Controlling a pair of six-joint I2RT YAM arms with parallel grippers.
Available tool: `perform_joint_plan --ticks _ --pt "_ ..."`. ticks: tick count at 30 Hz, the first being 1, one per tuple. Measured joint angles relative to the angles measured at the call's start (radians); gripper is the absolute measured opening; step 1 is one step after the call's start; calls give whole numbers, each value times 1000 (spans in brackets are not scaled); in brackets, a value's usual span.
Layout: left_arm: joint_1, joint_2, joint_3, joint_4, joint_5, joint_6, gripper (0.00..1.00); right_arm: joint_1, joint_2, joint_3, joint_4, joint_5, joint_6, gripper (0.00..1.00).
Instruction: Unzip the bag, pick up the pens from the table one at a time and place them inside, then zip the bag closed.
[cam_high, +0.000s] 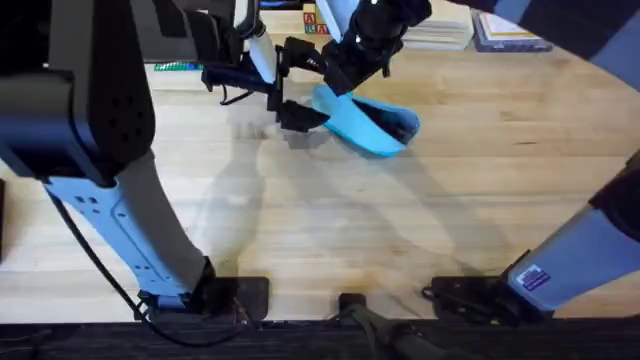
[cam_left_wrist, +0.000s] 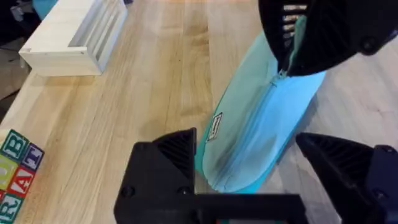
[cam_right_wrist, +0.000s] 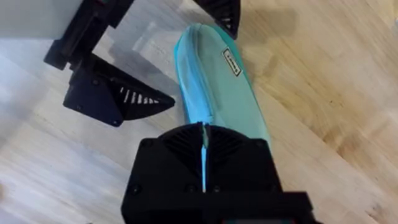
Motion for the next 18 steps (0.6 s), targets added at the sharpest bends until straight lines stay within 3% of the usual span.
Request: perform_joint_plan --ticks 13,18 --pt "0 0 0 0 3 0 993 0 0 0 0 0 0 30" --pt "0 0 0 2 6 -6 295 0 0 0 -1 -3 0 30"
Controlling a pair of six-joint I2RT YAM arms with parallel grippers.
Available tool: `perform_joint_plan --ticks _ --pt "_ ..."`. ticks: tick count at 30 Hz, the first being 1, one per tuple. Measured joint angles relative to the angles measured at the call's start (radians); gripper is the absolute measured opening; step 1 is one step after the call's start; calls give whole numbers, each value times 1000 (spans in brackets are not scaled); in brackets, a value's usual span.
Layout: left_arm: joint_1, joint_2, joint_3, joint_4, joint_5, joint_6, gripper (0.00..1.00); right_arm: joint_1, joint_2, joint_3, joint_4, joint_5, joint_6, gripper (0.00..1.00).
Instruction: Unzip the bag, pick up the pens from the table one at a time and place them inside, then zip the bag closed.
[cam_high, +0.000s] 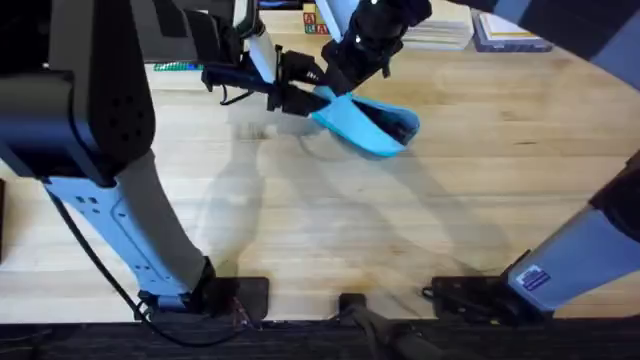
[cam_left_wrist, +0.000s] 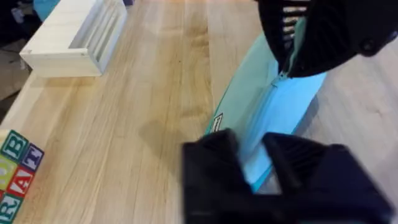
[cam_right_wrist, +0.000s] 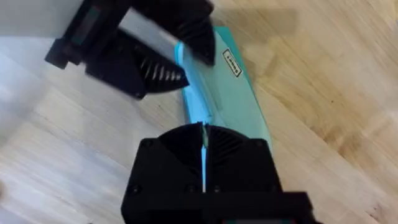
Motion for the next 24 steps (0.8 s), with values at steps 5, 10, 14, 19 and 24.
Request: perform_joint_plan --ticks 5,10,14,19,24 --pt "0 0 0 -2 -3 3 44 0 0 0 -1 -3 0 30" --pt "0 0 0 -2 -3 3 44 0 0 0 -1 -3 0 30" --pt "0 0 0 -2 -3 3 44 0 0 0 -1 -3 0 30" --pt "0 0 0 -2 -3 3 44 -2 0 0 -1 -3 0 30" --pt "0 0 0 -2 -3 3 44 -23 0 0 -19 -10 0 30"
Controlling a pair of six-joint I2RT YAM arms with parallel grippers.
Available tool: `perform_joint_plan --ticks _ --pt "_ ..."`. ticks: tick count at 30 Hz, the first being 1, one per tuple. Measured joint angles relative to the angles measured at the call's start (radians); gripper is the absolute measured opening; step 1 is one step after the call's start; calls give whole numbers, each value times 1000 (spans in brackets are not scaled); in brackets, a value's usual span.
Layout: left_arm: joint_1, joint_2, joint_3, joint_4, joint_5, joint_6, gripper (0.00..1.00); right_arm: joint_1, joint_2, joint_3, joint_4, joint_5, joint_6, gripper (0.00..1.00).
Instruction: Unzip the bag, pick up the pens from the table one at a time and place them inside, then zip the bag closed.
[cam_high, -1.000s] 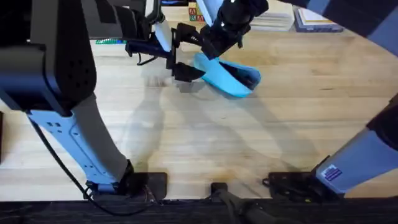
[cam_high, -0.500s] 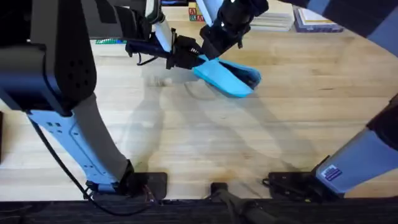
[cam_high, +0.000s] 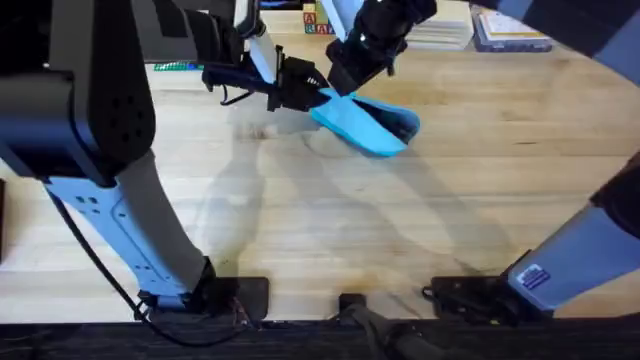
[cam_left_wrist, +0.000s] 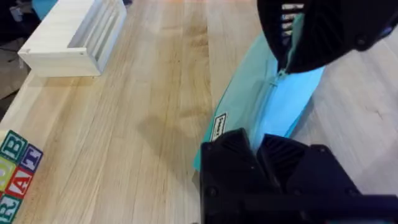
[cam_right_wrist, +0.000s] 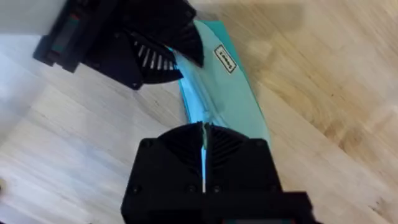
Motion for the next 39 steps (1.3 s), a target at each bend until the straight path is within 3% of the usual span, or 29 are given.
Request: perform_joint_plan --ticks 18,26,39 --pt "-28 0 0 -2 23 -1 42 -191 0 6 -139 -100 0 30" --pt "-21 0 0 -5 13 -3 42 -265 0 7 -192 -35 -8 32" --pt "-21 0 0 -5 10 -3 42 -277 0 -32 -187 -22 -8 32"
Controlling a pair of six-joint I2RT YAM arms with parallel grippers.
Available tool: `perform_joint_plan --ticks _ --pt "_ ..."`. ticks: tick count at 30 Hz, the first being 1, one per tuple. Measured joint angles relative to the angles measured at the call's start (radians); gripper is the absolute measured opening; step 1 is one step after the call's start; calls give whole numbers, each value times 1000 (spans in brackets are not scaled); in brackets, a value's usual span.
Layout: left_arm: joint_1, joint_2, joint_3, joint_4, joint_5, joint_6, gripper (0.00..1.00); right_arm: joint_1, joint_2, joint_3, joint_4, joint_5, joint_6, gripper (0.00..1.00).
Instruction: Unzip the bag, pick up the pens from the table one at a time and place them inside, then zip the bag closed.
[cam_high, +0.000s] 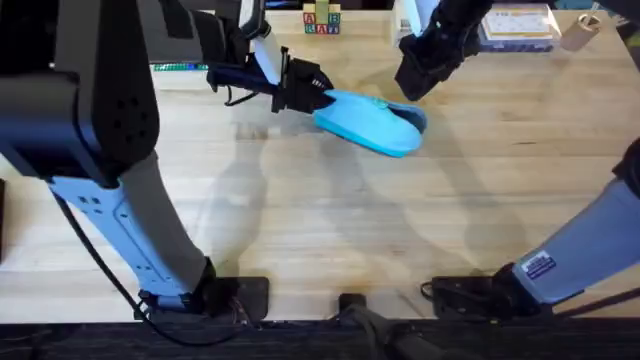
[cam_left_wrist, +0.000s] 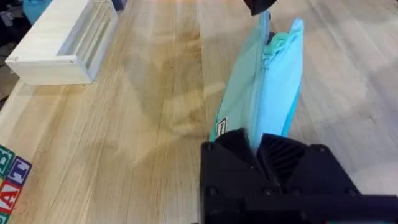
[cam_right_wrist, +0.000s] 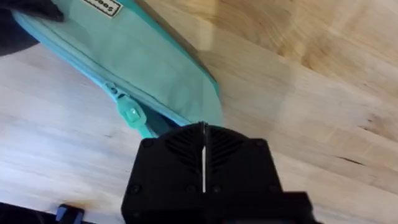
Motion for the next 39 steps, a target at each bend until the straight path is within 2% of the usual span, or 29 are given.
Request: perform_joint_plan --ticks 17,39 --pt "0 0 0 0 0 0 42 -19 -20 -3 1 0 0 33" --pt "0 0 0 0 0 0 42 -19 -430 -5 -54 -10 4 46"
